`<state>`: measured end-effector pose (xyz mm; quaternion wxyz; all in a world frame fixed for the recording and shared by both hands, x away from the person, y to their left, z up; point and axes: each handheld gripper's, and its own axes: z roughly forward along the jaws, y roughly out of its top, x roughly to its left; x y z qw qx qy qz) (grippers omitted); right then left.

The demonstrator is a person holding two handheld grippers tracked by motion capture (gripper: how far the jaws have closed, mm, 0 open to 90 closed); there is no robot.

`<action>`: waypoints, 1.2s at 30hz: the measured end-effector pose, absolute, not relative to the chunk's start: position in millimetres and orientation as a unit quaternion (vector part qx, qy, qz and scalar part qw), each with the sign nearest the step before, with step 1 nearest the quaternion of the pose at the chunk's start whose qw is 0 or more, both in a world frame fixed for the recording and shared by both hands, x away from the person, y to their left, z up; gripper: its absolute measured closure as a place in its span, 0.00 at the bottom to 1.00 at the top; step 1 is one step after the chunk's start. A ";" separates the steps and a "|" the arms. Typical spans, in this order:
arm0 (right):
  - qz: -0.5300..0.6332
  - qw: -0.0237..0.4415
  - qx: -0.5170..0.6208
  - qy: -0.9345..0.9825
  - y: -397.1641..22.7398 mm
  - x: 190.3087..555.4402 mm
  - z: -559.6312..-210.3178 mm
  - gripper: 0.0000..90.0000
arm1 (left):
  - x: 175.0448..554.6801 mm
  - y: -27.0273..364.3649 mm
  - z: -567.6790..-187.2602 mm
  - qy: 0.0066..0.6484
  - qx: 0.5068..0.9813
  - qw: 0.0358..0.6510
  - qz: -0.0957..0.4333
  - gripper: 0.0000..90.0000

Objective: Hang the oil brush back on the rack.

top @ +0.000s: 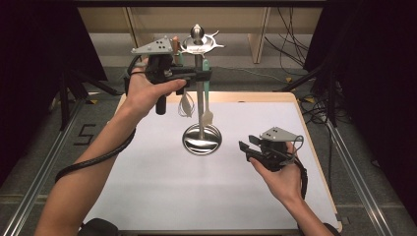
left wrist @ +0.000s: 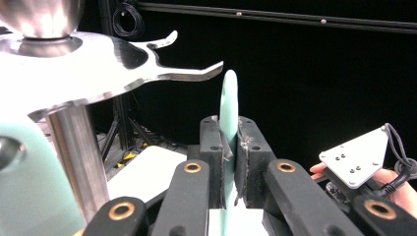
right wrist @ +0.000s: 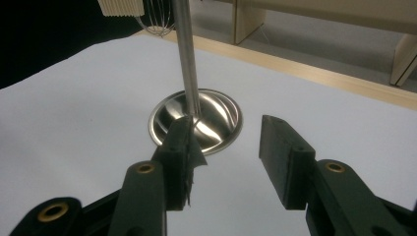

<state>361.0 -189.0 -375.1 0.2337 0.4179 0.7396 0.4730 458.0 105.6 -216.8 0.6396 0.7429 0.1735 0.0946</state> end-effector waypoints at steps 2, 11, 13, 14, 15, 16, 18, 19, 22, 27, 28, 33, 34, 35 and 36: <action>0.473 0.236 0.414 0.741 -189.6 361.2 -375.2 0.64 | 457.7 105.4 -216.3 0.173 0.743 0.640 0.094 0.92; 0.471 0.231 0.415 0.744 -190.3 360.3 -373.7 0.64 | 459.5 106.3 -211.0 0.173 0.741 0.642 0.090 0.92; 0.471 0.237 0.409 0.745 -191.1 361.2 -373.6 0.64 | 460.3 106.9 -210.3 0.174 0.740 0.644 0.088 0.92; 0.471 0.236 0.409 0.745 -191.0 361.2 -373.5 0.64 | 460.7 107.0 -210.1 0.174 0.740 0.644 0.085 0.92; 0.471 0.236 0.409 0.745 -191.0 361.2 -373.5 0.64 | 460.7 107.0 -210.1 0.174 0.740 0.644 0.085 0.92; 0.472 0.223 0.424 0.740 -188.7 358.9 -373.2 0.64 | 461.2 107.0 -210.3 0.176 0.740 0.644 0.080 0.92; 0.471 0.230 0.418 0.742 -189.5 359.8 -373.1 0.64 | 462.4 107.4 -210.2 0.176 0.739 0.646 0.075 0.92; 0.472 0.225 0.421 0.741 -189.0 359.3 -373.1 0.64 | 462.4 107.4 -210.2 0.176 0.739 0.646 0.075 0.92; 0.468 0.227 0.418 0.745 -190.6 359.9 -372.5 0.64 | 462.8 108.1 -210.0 0.180 0.737 0.648 0.065 0.92; 0.468 0.224 0.420 0.744 -189.8 359.2 -372.5 0.64 | 465.5 110.5 -209.4 0.185 0.735 0.650 0.057 0.92; 0.468 0.224 0.420 0.744 -189.8 359.2 -372.5 0.64 | 465.5 110.5 -209.4 0.185 0.735 0.650 0.057 0.92; 0.471 0.227 0.417 0.743 -190.2 360.4 -373.8 0.64 | 468.1 110.9 -211.4 0.196 0.733 0.649 0.050 0.92; 0.471 0.230 0.411 0.746 -190.5 361.0 -373.8 0.64 | 470.0 111.4 -212.3 0.195 0.733 0.650 0.052 0.92; 0.471 0.228 0.415 0.745 -190.2 360.6 -373.9 0.64 | 470.3 111.5 -212.7 0.197 0.732 0.650 0.051 0.92; 0.470 0.232 0.412 0.745 -190.7 360.9 -373.8 0.64 | 470.5 111.7 -213.1 0.199 0.731 0.651 0.049 0.92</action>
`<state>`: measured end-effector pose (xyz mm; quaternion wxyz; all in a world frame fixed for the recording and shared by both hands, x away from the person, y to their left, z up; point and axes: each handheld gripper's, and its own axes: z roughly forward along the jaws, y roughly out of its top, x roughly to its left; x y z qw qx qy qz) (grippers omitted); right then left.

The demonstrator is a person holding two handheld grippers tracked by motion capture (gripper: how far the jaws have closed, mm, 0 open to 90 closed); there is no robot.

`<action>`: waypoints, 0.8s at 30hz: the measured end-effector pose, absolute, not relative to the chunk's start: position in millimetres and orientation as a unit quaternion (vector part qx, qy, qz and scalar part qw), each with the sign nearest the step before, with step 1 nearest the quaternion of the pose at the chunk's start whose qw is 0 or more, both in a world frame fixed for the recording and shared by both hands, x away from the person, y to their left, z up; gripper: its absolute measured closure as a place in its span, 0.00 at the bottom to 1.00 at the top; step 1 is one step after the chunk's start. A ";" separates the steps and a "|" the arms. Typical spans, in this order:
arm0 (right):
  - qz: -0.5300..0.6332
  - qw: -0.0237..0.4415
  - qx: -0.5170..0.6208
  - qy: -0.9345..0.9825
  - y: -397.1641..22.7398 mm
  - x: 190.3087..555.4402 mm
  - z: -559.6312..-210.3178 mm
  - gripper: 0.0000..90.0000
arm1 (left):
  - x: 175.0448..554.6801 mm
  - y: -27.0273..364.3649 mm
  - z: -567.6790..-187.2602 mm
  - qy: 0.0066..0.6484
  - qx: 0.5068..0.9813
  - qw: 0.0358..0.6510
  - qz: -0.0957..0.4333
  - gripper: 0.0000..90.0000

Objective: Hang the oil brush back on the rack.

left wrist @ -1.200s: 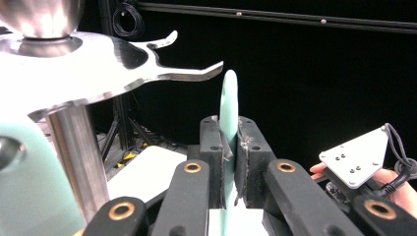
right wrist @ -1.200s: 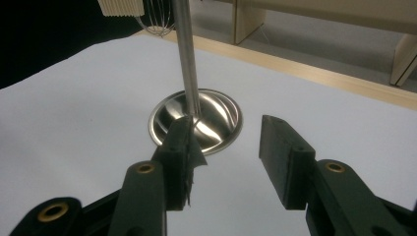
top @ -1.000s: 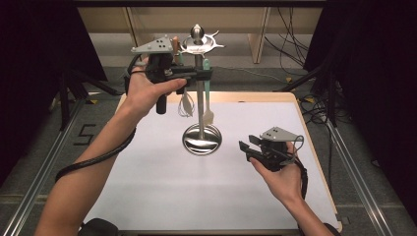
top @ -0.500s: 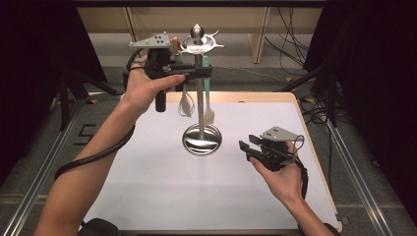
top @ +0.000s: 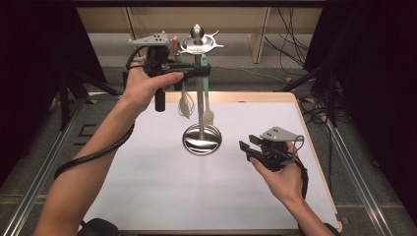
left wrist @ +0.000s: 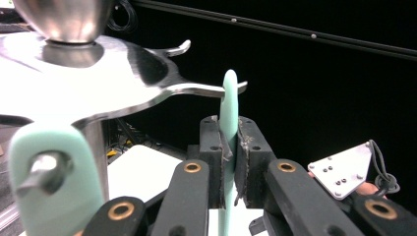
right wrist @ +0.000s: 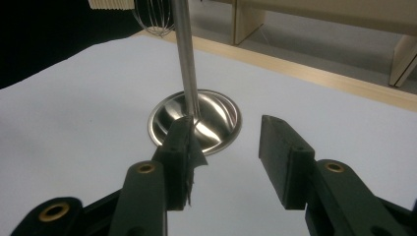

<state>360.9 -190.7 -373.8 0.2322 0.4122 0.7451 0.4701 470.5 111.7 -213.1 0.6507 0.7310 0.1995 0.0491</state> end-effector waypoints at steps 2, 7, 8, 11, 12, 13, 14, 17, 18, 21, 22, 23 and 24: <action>0.470 0.232 0.412 0.745 -190.7 360.8 -373.7 0.64 | 470.8 112.2 -213.2 0.201 0.730 0.651 0.049 0.92; 0.473 0.226 0.421 0.740 -189.4 360.0 -374.9 0.64 | 471.7 113.0 -213.6 0.203 0.730 0.650 0.055 0.92; 0.472 0.225 0.421 0.742 -189.8 360.2 -374.8 0.64 | 471.8 113.0 -213.6 0.203 0.730 0.649 0.059 0.92; 0.464 0.224 0.421 0.746 -191.1 359.6 -374.2 0.64 | 471.7 113.1 -213.6 0.205 0.730 0.649 0.062 0.92; 0.471 0.224 0.429 0.738 -189.1 359.1 -376.1 0.64 | 471.8 113.1 -214.0 0.208 0.729 0.649 0.064 0.91; 0.471 0.224 0.429 0.738 -189.1 359.1 -376.1 0.64 | 471.8 113.1 -214.0 0.208 0.729 0.649 0.064 0.91; 0.461 0.209 0.425 0.750 -190.9 358.6 -374.3 0.64 | 471.8 113.0 -214.2 0.209 0.728 0.649 0.065 0.91; 0.468 0.228 0.414 0.746 -189.3 361.5 -379.2 0.64 | 472.0 112.7 -214.6 0.212 0.728 0.649 0.069 0.90; 0.460 0.221 0.414 0.754 -190.4 360.9 -377.9 0.64 | 472.1 112.8 -214.6 0.213 0.727 0.649 0.070 0.90; 0.465 0.222 0.423 0.745 -189.0 360.1 -378.2 0.64 | 472.1 113.0 -214.6 0.215 0.727 0.648 0.074 0.90; 0.458 0.212 0.417 0.756 -191.6 360.3 -376.3 0.64 | 472.1 113.1 -214.6 0.216 0.727 0.648 0.075 0.89; 0.456 0.213 0.419 0.756 -191.8 360.1 -376.1 0.64 | 472.1 113.2 -214.6 0.218 0.726 0.648 0.076 0.89; 0.455 0.222 0.415 0.756 -192.6 360.6 -376.3 0.64 | 471.7 113.3 -215.0 0.219 0.726 0.647 0.079 0.89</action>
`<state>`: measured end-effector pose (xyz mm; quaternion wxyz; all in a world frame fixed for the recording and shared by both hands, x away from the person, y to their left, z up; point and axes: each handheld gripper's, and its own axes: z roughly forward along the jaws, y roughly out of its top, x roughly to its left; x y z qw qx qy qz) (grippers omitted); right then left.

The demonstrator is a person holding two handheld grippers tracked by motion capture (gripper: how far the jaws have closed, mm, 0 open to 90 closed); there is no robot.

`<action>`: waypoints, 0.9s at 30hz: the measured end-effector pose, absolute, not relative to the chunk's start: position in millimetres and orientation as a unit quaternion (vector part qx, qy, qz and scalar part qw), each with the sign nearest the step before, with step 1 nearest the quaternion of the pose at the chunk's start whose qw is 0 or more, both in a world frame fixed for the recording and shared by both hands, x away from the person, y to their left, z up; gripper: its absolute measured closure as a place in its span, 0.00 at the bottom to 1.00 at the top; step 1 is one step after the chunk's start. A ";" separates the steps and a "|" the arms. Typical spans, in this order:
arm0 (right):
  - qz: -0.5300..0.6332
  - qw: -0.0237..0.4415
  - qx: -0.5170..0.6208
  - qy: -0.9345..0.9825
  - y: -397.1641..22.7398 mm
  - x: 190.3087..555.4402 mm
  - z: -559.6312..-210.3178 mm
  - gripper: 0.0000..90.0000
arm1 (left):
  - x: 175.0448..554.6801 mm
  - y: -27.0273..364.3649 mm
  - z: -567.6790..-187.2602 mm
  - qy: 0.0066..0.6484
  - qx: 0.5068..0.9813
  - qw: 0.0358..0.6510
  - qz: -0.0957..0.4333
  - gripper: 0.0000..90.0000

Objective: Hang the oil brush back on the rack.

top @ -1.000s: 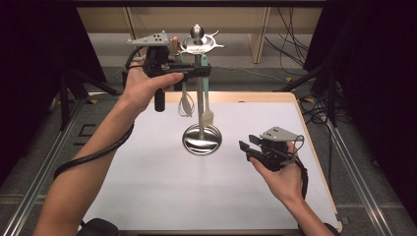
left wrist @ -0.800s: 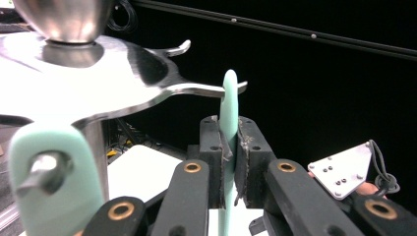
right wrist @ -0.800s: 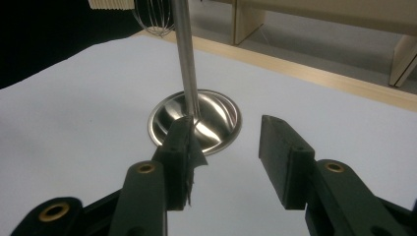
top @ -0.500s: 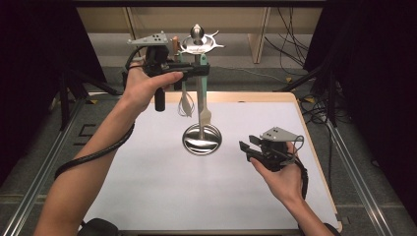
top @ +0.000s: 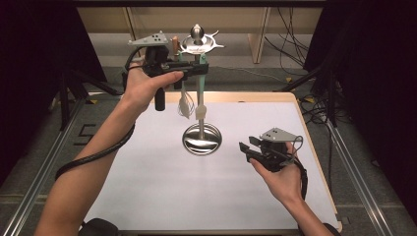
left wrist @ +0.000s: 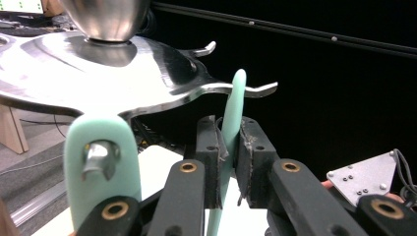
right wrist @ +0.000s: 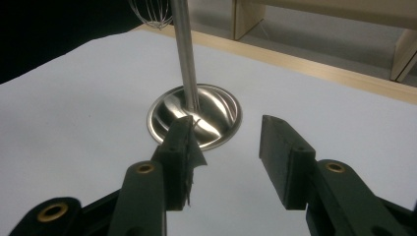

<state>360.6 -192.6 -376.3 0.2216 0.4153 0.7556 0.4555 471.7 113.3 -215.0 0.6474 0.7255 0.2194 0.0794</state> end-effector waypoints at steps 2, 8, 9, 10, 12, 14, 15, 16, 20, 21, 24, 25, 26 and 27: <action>0.457 0.222 0.412 0.756 -193.1 361.2 -377.0 0.63 | 471.4 113.7 -215.5 0.221 0.724 0.648 0.083 0.87; 0.456 0.211 0.428 0.752 -193.4 359.0 -375.8 0.63 | 469.3 116.5 -218.5 0.223 0.716 0.654 0.100 0.81; 0.456 0.211 0.428 0.752 -193.4 359.0 -375.8 0.63 | 469.3 116.5 -218.5 0.223 0.716 0.654 0.100 0.79; 0.461 0.213 0.435 0.743 -192.2 358.4 -375.7 0.63 | 467.1 117.8 -219.8 0.222 0.715 0.654 0.110 0.78; 0.465 0.224 0.424 0.744 -193.5 360.3 -377.0 0.63 | 465.3 118.7 -220.7 0.220 0.714 0.654 0.118 0.76; 0.466 0.223 0.430 0.740 -193.6 359.5 -376.9 0.63 | 461.2 120.5 -223.6 0.218 0.714 0.653 0.127 0.71; 0.459 0.217 0.423 0.750 -195.8 359.8 -375.9 0.63 | 461.2 120.5 -223.6 0.218 0.714 0.653 0.127 0.70; 0.456 0.220 0.419 0.754 -196.7 360.2 -375.7 0.63 | 457.0 121.4 -225.8 0.218 0.714 0.652 0.133 0.68; 0.468 0.232 0.408 0.749 -196.2 362.4 -378.7 0.63 | 449.8 123.1 -232.0 0.212 0.713 0.651 0.153 0.63; 0.468 0.232 0.408 0.749 -196.2 362.4 -378.7 0.63 | 449.8 123.1 -232.0 0.212 0.713 0.651 0.153 0.61; 0.462 0.219 0.440 0.738 -195.7 358.6 -376.1 0.63 | 442.3 126.1 -238.9 0.208 0.718 0.644 0.166 0.58; 0.454 0.215 0.431 0.749 -198.5 358.8 -374.7 0.63 | 440.2 127.0 -240.9 0.212 0.716 0.643 0.169 0.57; 0.459 0.216 0.439 0.742 -197.5 358.3 -374.9 0.63 | 438.9 128.2 -242.6 0.208 0.719 0.640 0.174 0.56; 0.466 0.219 0.439 0.736 -196.7 358.7 -375.9 0.63 | 438.9 128.2 -242.6 0.208 0.719 0.640 0.174 0.56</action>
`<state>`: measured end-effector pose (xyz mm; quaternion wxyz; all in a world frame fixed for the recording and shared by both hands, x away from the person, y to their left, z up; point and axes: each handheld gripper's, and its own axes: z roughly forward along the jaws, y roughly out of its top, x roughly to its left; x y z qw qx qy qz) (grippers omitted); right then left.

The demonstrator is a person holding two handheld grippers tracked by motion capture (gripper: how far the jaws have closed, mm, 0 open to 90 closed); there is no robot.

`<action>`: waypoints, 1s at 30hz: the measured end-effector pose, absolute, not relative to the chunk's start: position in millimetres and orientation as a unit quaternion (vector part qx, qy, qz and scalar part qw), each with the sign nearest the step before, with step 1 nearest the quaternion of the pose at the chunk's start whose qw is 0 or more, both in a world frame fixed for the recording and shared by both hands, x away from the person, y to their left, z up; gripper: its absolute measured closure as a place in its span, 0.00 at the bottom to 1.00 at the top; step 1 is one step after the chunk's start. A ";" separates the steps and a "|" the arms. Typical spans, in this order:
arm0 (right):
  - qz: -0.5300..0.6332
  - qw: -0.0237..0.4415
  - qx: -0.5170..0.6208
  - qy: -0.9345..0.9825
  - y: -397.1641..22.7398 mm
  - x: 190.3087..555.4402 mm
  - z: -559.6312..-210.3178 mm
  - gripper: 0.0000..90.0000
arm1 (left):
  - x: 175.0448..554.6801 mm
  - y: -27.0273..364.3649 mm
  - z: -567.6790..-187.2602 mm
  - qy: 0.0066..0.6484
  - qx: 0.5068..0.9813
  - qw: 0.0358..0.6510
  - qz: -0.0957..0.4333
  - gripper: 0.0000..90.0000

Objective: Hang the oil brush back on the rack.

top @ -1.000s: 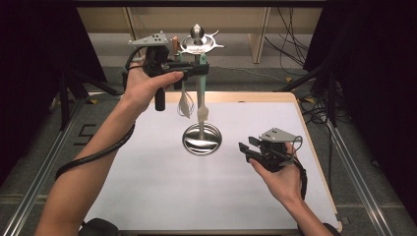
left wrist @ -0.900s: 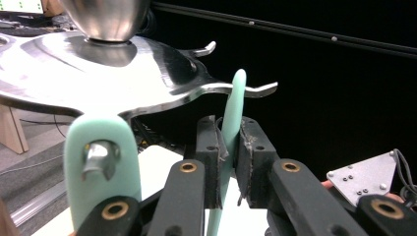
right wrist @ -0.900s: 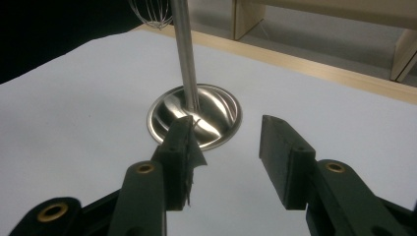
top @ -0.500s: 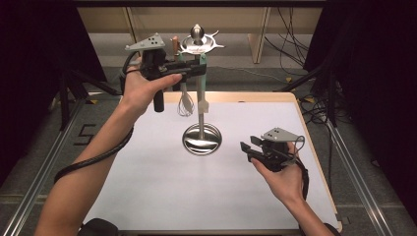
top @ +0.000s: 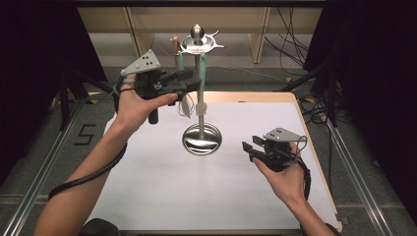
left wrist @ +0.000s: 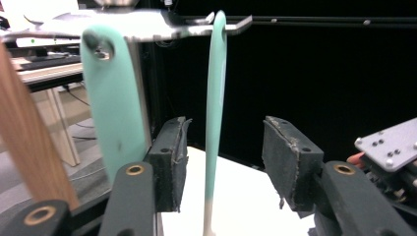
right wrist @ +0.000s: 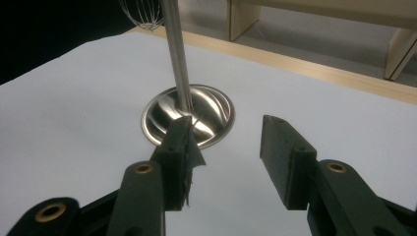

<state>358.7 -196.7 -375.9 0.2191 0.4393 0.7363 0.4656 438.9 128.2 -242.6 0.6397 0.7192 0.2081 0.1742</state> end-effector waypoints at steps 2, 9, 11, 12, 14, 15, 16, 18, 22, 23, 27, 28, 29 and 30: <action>0.465 0.219 0.439 0.737 -196.6 358.6 -375.8 0.63 | 435.6 130.0 -246.7 0.209 0.719 0.638 0.179 0.54; 0.471 0.202 0.426 0.745 -200.6 359.7 -374.5 0.62 | 426.8 138.9 -260.3 0.220 0.713 0.638 0.188 0.51; 0.459 0.220 0.427 0.747 -201.8 359.8 -373.7 0.61 | 425.1 140.6 -263.9 0.223 0.712 0.638 0.190 0.50; 0.465 0.235 0.426 0.739 -201.5 360.3 -374.3 0.61 | 424.4 141.6 -265.4 0.222 0.712 0.638 0.193 0.50; 0.460 0.216 0.437 0.742 -202.0 358.4 -371.8 0.61 | 422.9 143.5 -269.0 0.225 0.710 0.638 0.196 0.49; 0.459 0.219 0.432 0.745 -202.8 358.8 -371.9 0.61 | 421.2 144.7 -273.4 0.228 0.709 0.638 0.197 0.49; 0.459 0.219 0.432 0.745 -202.8 358.8 -371.9 0.61 | 421.2 144.7 -273.4 0.228 0.709 0.638 0.197 0.50; 0.455 0.230 0.424 0.749 -205.4 359.9 -372.1 0.61 | 417.6 146.2 -281.4 0.231 0.710 0.636 0.195 0.50; 0.474 0.203 0.431 0.741 -203.9 359.3 -373.5 0.61 | 414.6 147.9 -291.1 0.235 0.711 0.633 0.194 0.50; 0.474 0.202 0.432 0.741 -204.2 359.2 -373.5 0.61 | 413.4 149.3 -297.4 0.238 0.715 0.628 0.195 0.50; 0.470 0.203 0.435 0.740 -204.2 358.7 -373.1 0.60 | 413.1 151.2 -307.4 0.245 0.715 0.626 0.189 0.51; 0.471 0.203 0.434 0.741 -204.2 359.1 -373.1 0.60 | 413.5 151.4 -308.5 0.246 0.717 0.625 0.187 0.52; 0.472 0.205 0.431 0.741 -204.2 359.5 -373.1 0.60 | 413.7 151.7 -309.0 0.248 0.716 0.625 0.187 0.53; 0.472 0.205 0.431 0.741 -204.2 359.5 -373.1 0.60 | 413.7 151.7 -309.0 0.248 0.716 0.625 0.187 0.53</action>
